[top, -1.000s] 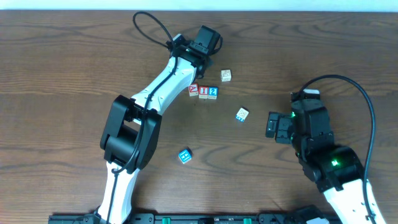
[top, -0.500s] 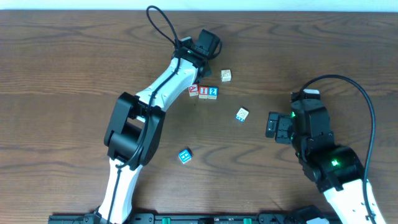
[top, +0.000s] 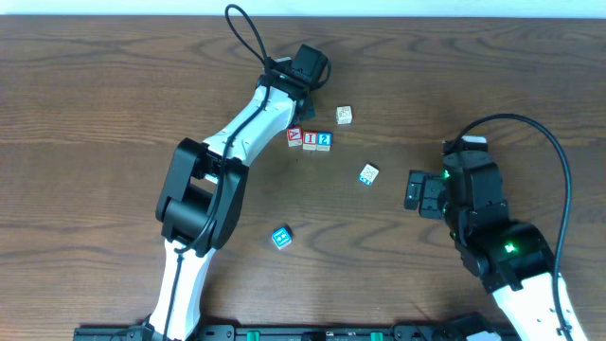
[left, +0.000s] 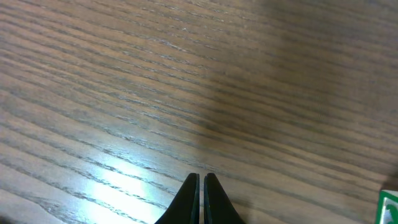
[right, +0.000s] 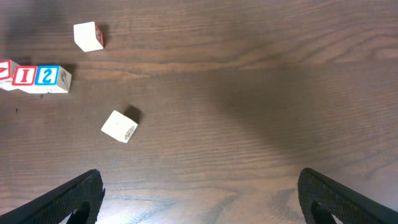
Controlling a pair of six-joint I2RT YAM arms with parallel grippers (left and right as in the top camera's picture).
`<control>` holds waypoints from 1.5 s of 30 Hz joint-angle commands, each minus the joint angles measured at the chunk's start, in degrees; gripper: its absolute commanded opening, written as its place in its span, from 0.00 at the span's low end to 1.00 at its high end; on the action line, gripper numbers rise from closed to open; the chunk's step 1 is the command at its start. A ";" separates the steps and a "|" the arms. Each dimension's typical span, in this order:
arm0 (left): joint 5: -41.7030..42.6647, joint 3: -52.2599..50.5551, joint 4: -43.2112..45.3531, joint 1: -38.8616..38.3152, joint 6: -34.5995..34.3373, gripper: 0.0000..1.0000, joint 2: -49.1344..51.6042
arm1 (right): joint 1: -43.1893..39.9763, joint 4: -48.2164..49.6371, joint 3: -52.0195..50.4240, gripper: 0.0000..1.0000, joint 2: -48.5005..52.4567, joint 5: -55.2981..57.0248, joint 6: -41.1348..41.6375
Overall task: Spell out Ai2
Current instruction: 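Lower the 'A' block left of the 'I' and open the left gripper, then push the 'A' block with the left gripper to align it with 'I2'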
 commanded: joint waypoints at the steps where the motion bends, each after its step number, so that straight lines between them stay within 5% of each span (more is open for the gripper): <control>1: 1.16 0.37 -0.26 0.20 1.97 0.06 0.72 | -0.57 0.09 0.00 0.99 -0.09 0.74 -0.61; 45: 6.05 -2.34 -4.48 0.20 5.86 0.06 0.72 | -0.57 0.11 0.00 0.99 -0.09 0.76 -0.61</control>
